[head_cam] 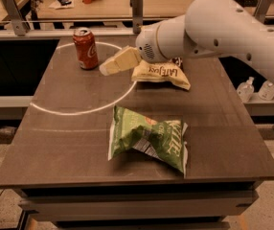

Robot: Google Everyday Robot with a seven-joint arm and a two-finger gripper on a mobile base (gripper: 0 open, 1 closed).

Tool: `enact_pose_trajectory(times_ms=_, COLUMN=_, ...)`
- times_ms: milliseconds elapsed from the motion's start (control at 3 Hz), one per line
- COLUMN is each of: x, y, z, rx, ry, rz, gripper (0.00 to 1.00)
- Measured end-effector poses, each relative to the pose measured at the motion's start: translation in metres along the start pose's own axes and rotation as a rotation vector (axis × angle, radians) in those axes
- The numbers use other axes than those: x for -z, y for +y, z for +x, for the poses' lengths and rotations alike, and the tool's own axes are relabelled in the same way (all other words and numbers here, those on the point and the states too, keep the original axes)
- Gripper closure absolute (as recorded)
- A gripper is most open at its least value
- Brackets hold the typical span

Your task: Pick coke can

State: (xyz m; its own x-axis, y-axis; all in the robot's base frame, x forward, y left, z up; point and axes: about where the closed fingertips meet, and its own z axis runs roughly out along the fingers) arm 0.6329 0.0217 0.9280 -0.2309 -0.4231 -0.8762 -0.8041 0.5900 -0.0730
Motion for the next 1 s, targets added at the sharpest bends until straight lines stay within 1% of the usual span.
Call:
enact_pose_trajectory(times_ms=333, x=-0.039, y=0.004, z=-0.007, rx=0.014, ry=-0.035, rz=-0.031, gripper=0.0)
enact_pose_trajectory(times_ms=667, x=-0.076, y=0.005, z=-0.012, rx=0.028, ry=-0.058, rz=-0.042, gripper=0.0)
enact_pose_trajectory(times_ms=1000, x=-0.108, y=0.003, z=-0.017, rx=0.041, ry=-0.064, rz=-0.044, gripper=0.0)
